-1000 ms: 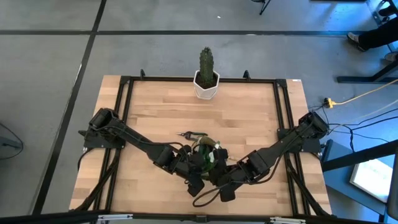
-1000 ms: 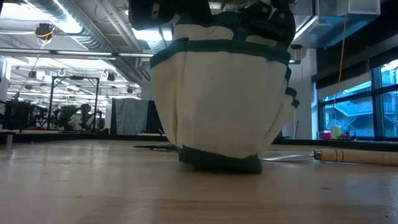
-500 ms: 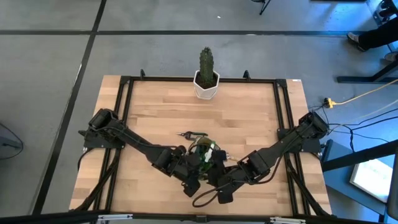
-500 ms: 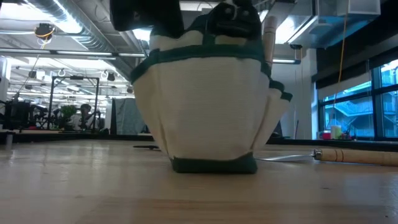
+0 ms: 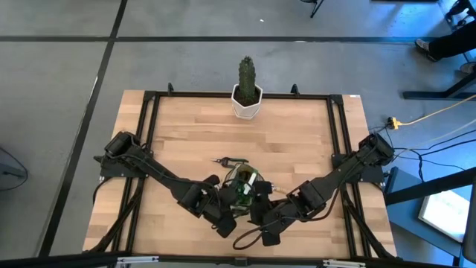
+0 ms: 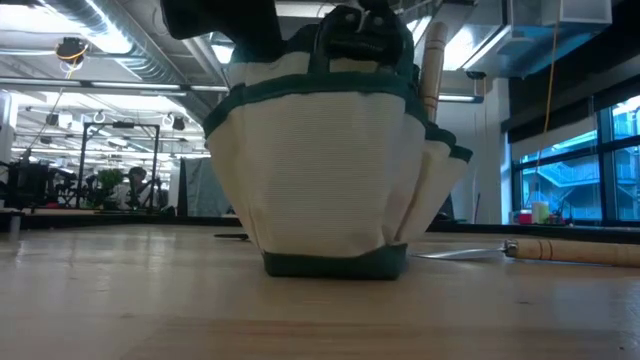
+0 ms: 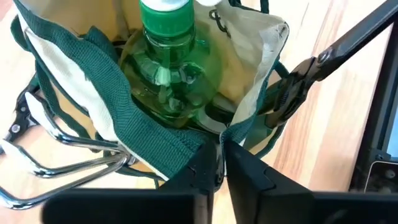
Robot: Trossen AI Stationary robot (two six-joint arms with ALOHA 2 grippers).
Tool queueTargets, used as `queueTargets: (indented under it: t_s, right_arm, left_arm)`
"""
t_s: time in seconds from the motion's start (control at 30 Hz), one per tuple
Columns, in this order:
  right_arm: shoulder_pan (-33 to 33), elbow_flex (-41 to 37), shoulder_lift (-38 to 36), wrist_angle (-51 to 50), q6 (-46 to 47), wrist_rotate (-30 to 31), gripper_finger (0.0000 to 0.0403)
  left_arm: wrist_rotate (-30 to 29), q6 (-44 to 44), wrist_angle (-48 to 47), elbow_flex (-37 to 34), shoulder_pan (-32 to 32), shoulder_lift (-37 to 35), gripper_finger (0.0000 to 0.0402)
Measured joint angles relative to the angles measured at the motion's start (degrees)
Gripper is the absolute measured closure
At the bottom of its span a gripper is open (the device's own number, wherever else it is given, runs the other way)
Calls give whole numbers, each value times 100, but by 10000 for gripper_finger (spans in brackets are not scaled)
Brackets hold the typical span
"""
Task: Pick & Place Garden tools in Gardening bag
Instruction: Adjust the gardening bag, then put the shear scissors into the gardening bag
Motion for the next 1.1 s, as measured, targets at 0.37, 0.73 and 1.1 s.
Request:
queueTargets:
  t_s: [0.37, 0.73, 1.1]
  right_arm:
    - [-2, 0, 0, 31, 18, 46, 235]
    - [74, 2, -160, 176, -410, 409, 235]
    - [141, 4, -319, -371, 352, 412, 235]
  left_arm:
    - [-371, 587, 906, -2, -257, -15, 258]
    - [-1766, 607, 763, -2, -462, -492, 219]
    - [-2744, 1104, 394, -2, -321, -1121, 229]
